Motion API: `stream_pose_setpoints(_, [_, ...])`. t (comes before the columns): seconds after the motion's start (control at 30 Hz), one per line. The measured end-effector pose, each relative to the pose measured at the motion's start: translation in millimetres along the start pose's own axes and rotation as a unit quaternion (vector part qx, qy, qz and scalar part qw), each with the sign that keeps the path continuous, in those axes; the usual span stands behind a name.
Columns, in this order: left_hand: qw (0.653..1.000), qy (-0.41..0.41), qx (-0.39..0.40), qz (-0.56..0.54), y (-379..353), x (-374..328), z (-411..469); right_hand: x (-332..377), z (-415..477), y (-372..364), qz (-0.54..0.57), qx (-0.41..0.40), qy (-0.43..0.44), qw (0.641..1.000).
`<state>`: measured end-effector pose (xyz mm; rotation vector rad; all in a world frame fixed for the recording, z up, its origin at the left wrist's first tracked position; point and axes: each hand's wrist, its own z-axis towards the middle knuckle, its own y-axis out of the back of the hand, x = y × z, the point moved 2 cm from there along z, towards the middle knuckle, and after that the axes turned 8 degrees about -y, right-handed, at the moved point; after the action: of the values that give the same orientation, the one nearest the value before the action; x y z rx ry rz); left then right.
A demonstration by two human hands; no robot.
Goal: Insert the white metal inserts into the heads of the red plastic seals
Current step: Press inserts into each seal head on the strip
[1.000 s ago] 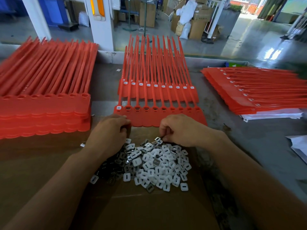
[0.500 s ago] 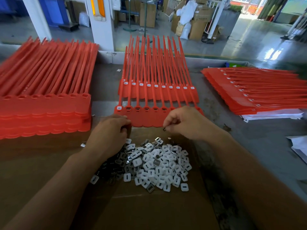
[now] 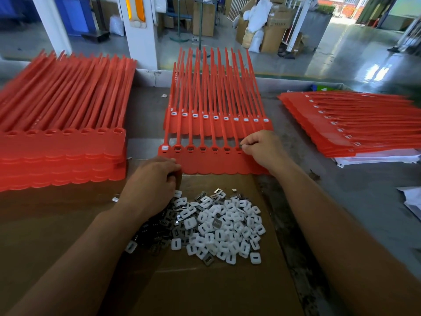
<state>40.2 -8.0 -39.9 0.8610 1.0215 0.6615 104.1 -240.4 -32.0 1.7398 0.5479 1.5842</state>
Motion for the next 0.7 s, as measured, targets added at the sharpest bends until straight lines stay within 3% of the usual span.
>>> stream_pose_setpoints(0.7, [1.000,0.000,-0.001,-0.003,1.8,-2.8,-0.1,4.0,3.1,-4.1,-0.084,0.005,0.044,0.995])
